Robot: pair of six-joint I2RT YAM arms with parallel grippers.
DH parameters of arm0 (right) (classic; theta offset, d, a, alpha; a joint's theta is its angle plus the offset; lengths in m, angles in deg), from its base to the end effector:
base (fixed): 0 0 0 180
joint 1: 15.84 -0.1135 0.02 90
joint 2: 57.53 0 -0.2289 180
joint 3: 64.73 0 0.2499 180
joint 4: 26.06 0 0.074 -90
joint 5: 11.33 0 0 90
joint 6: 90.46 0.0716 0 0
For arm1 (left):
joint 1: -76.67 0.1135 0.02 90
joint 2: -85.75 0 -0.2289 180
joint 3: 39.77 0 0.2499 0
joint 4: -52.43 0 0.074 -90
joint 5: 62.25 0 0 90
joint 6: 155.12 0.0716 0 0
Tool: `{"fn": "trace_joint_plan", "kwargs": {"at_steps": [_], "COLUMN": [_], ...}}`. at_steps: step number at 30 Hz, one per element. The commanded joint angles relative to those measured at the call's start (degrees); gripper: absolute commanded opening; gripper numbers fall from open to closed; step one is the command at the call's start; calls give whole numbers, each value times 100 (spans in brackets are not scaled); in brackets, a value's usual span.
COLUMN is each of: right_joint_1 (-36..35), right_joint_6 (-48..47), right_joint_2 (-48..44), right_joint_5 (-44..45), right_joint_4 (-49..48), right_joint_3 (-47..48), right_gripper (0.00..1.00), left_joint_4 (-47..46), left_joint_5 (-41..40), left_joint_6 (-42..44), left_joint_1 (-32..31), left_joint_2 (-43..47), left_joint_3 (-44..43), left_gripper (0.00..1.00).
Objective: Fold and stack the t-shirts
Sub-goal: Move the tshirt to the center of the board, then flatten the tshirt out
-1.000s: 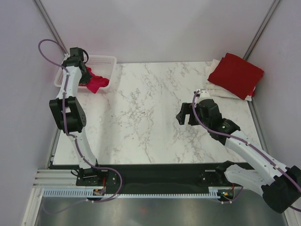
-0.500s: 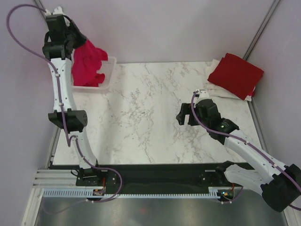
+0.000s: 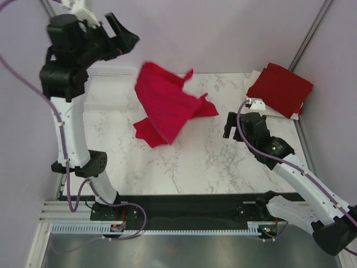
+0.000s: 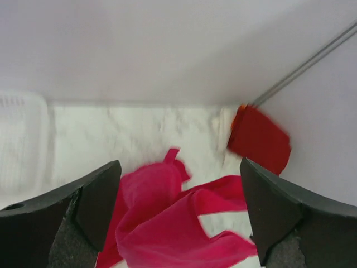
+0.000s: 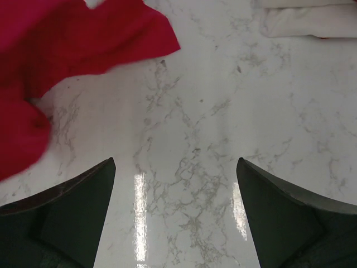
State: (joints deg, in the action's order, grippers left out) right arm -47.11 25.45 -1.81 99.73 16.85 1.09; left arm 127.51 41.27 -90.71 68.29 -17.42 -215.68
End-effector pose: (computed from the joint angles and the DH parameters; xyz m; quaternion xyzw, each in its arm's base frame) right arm 0.2317 0.1106 0.2702 0.0470 0.8664 0.0843 0.4900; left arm 0.2843 -0.0588 0.5692 -0.0266 0.7205 -0.2821 0.6329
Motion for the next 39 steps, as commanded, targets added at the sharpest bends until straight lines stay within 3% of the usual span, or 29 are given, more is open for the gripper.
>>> {"fn": "trace_joint_plan", "kwargs": {"at_steps": [1, 3, 4, 7, 12, 16, 22, 27, 39], "right_joint_1": [6, 15, -2, -2, -11, -195, -310, -231, -125], "right_joint_6": [125, 107, 107, -33, -8, 457, 792, 810, 854], "right_joint_2": [-228, -386, -422, -475, -273, 166, 1281, 2554, 4077], "right_joint_5": [1206, 1182, 1033, 367, -1714, -2413, -1984, -2088, -2273], "right_joint_4": [631, 640, 632, 492, 43, -561, -1143, -1846, -2743], "right_joint_3": [397, 407, 415, 319, -24, -559, -640, -420, -59], "right_gripper": [98, 98, 98, 98, 98, 98, 96, 85, 68], "left_joint_4": [1432, 1081, 462, -682, -1380, -1882, -2558, -2665, -2893], "left_joint_5": [-1137, -1526, -1510, -1109, -1264, -1325, -975, -939, -807], "left_joint_6": [361, 466, 527, 484, 247, 247, 177, 282, 387], "left_joint_1": [-610, -1076, -1165, -1297, -1324, -1324, -1289, -1254, -999], "left_joint_2": [-205, 103, 522, 1253, 1827, 2161, 2504, 2671, 3146], "left_joint_3": [1222, 2293, 3280, 5084, 6987, 8516, 9433, 9636, 10339], "left_gripper": [95, 95, 96, 99, 99, 98, 98, 98, 98]}}
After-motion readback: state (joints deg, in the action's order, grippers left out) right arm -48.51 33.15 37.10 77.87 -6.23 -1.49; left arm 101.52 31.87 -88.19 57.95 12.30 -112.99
